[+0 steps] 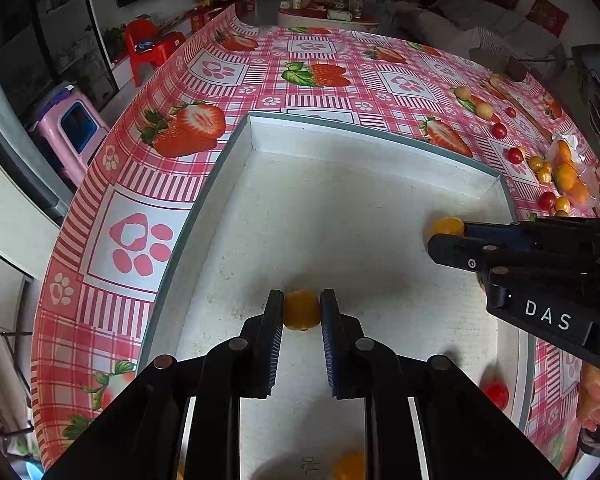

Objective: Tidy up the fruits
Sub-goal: 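Open the left gripper into the tray while the right releases its tomato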

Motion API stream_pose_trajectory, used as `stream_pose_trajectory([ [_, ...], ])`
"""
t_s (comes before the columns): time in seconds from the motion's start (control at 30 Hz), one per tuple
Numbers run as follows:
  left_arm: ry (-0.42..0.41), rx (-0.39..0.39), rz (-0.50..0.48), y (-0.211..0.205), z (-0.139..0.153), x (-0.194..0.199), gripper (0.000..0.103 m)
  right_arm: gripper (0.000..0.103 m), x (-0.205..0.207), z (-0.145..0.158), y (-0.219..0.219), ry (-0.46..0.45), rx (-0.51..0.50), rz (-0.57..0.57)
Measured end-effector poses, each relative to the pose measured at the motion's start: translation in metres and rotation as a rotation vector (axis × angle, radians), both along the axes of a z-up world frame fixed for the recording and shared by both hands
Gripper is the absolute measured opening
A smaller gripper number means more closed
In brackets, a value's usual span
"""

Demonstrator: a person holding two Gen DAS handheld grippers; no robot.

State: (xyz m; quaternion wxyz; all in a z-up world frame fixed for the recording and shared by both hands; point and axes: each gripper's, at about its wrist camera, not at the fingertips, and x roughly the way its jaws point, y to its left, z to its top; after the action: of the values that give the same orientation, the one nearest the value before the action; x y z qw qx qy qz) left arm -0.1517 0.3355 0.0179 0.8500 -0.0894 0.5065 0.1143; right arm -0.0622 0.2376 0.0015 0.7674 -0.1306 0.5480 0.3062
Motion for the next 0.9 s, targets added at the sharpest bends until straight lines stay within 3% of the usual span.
stream_pose_trajectory([
  [0.17, 0.005, 0.014, 0.001, -0.001, -0.001, 0.001, 0.020, 0.025, -0.004, -0.001, 0.007, -0.044, -0.039, 0.026],
  [0.3, 0.013, 0.018, 0.007, -0.001, 0.000, 0.002, 0.020, 0.028, -0.002, 0.002, 0.003, -0.019, -0.020, 0.017],
  [0.4, 0.017, 0.015, 0.020, 0.000, 0.000, 0.001, 0.021, 0.048, -0.004, 0.012, -0.008, -0.014, 0.020, -0.005],
  [0.43, 0.015, 0.012, 0.028, 0.001, 0.001, 0.000, 0.021, 0.060, -0.005, 0.018, -0.012, -0.018, 0.039, -0.011],
  [0.57, -0.002, -0.010, 0.055, 0.004, 0.006, -0.006, 0.021, 0.079, -0.013, 0.043, -0.033, -0.037, 0.122, -0.032],
  [0.9, -0.024, -0.070, 0.016, -0.018, 0.017, -0.019, 0.021, 0.081, -0.034, 0.062, -0.102, -0.013, 0.193, -0.128],
])
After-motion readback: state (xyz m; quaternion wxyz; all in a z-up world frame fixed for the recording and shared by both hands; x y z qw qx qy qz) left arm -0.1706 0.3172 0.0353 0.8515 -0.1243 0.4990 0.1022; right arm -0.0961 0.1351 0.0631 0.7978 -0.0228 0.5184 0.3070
